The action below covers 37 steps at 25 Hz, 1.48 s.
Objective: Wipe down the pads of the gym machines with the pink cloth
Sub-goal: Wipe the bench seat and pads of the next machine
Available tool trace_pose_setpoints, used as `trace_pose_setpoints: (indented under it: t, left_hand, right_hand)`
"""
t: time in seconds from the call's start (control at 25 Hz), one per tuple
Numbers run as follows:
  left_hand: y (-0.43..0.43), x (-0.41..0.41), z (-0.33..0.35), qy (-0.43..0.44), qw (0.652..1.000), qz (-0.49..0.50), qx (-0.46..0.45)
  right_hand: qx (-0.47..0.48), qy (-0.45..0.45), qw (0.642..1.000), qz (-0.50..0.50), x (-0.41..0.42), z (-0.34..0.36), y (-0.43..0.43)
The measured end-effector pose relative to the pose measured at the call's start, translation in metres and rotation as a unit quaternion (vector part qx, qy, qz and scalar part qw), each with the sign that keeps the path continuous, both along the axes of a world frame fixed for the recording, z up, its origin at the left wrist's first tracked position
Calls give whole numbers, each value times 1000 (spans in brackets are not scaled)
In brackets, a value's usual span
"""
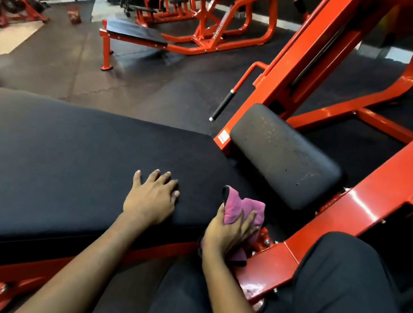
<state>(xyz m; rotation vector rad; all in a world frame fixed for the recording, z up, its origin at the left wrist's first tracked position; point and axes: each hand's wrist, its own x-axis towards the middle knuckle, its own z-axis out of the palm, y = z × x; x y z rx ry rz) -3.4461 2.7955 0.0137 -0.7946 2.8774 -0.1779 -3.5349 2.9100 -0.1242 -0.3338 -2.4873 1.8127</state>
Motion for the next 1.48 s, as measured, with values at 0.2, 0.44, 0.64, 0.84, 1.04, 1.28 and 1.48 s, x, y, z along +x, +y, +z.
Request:
trace_pose_setpoints:
  t: [0.2,0.44,0.64,0.84,1.04,1.28,1.48]
  left_hand:
    - [3,-33,-13,-14,1000,14,10]
    - [-4,-54,-16,-14,999,27,28]
    - [-20,-90,-25,-16,998,21,48]
    - [-55,-147,-45,-6,997,-8,75]
    - [-100,-201,-71,15,994,-30,104]
    - [-121,-234,-81,86,984,-24,153]
    - [-114,-248,-85,85,986,7,146]
  right_hand:
    - [-7,-73,997,7,-51,-16,18]
    - [96,-184,971,114,-127,-5,54]
    - [94,-246,922,283,-178,-14,57]
    - [84,-269,892,354,-244,-55,5]
    - [41,-242,900,360,-297,-45,-106]
    - [-14,-264,893,365,-350,-42,-213]
    - [-5,-310,874,374,-322,-46,-150]
